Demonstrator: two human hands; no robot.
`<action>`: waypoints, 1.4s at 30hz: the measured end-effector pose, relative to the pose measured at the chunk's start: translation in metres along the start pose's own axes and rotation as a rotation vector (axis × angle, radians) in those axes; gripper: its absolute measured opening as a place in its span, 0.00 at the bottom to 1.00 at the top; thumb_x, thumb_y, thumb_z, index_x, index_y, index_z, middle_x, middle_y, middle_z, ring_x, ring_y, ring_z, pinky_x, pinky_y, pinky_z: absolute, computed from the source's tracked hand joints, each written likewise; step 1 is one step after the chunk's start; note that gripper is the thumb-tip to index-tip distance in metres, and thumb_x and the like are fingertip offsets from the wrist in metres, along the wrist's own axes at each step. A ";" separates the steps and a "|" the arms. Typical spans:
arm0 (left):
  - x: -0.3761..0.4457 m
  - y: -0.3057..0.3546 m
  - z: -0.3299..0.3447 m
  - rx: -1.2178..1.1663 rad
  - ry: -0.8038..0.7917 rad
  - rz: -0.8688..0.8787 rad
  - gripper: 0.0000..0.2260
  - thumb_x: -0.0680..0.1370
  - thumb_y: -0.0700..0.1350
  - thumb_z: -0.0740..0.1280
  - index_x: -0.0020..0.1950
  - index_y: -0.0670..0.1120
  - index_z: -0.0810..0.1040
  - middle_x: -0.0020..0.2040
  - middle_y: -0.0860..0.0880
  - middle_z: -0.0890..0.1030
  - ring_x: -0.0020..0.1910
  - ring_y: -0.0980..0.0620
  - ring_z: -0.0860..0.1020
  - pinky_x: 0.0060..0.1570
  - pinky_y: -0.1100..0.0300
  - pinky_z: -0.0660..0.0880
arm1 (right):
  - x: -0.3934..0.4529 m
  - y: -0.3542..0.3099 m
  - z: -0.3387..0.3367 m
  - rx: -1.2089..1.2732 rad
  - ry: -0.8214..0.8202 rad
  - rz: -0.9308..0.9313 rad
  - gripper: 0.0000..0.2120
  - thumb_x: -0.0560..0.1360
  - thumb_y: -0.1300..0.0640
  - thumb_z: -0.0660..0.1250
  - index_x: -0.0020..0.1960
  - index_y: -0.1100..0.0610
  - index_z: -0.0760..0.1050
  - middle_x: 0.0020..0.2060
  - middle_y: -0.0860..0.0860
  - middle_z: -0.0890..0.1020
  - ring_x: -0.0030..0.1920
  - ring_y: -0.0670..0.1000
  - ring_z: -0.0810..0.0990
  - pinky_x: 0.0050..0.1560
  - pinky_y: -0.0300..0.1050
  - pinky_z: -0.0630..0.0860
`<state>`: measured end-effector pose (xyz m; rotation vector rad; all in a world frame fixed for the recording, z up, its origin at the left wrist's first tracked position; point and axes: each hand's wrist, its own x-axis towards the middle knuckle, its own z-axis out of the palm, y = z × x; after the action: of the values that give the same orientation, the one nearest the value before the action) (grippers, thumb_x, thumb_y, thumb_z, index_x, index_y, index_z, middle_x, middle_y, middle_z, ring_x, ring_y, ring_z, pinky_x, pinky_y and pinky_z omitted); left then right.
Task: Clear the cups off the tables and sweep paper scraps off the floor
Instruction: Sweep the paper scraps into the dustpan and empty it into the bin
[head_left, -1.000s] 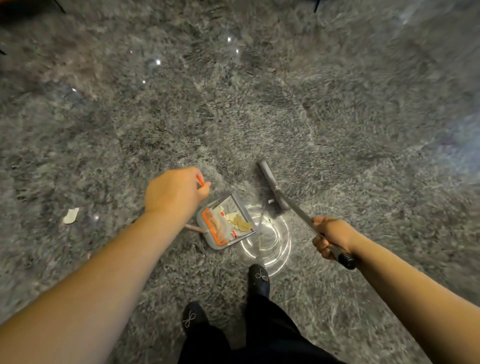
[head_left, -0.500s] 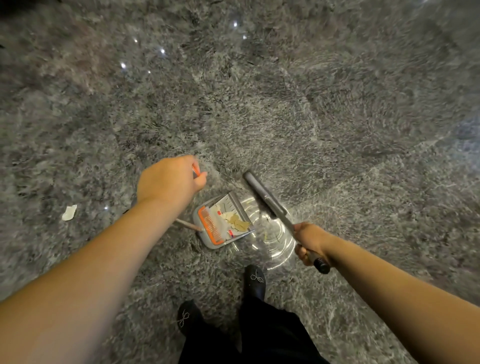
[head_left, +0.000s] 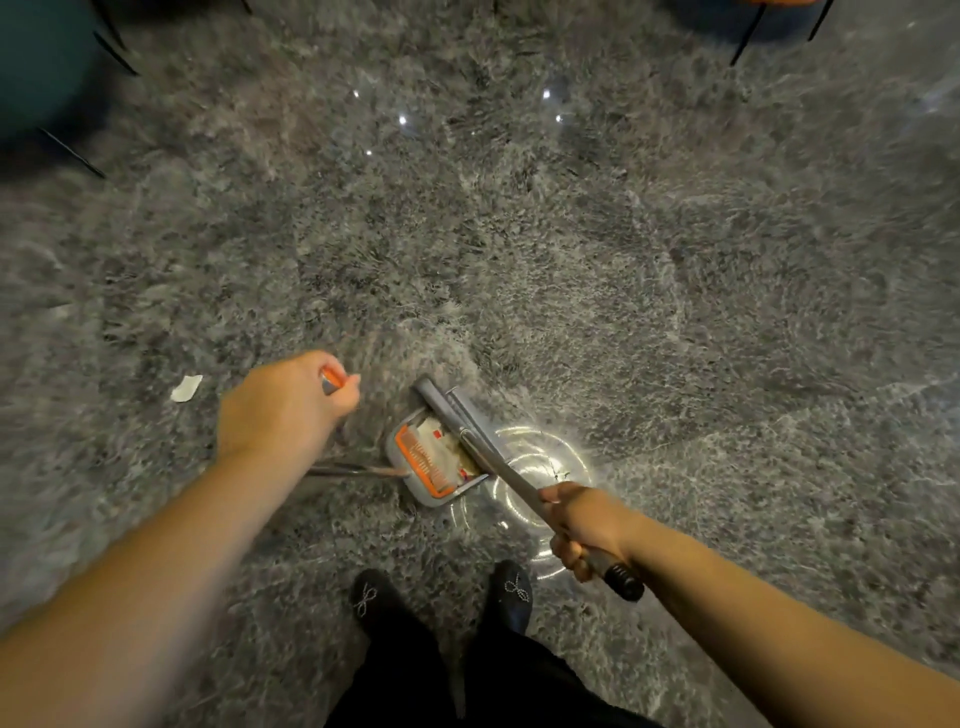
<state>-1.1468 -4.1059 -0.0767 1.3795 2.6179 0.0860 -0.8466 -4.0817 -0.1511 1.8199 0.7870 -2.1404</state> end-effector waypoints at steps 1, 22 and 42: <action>-0.001 -0.015 -0.005 -0.029 0.011 -0.031 0.13 0.76 0.63 0.64 0.41 0.56 0.76 0.30 0.54 0.75 0.29 0.49 0.72 0.28 0.61 0.63 | -0.002 -0.008 0.009 -0.024 -0.002 -0.007 0.11 0.81 0.57 0.49 0.54 0.48 0.69 0.20 0.49 0.69 0.18 0.45 0.64 0.23 0.31 0.63; 0.017 -0.308 -0.080 -0.278 0.160 -0.547 0.09 0.76 0.56 0.68 0.41 0.51 0.77 0.35 0.45 0.78 0.36 0.43 0.75 0.38 0.55 0.70 | 0.026 -0.206 0.256 -0.302 -0.169 -0.109 0.13 0.83 0.61 0.50 0.64 0.53 0.67 0.24 0.53 0.67 0.16 0.45 0.62 0.18 0.31 0.61; 0.096 -0.433 -0.073 -0.183 0.235 -1.083 0.12 0.75 0.59 0.68 0.39 0.53 0.77 0.26 0.55 0.67 0.26 0.52 0.64 0.28 0.60 0.58 | 0.137 -0.460 0.452 -0.766 -0.225 -0.117 0.13 0.83 0.62 0.51 0.66 0.55 0.65 0.26 0.54 0.67 0.15 0.45 0.64 0.17 0.33 0.64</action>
<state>-1.5651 -4.2703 -0.0761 -0.2172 3.0496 0.3269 -1.4845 -3.9156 -0.1271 1.1376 1.4217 -1.6937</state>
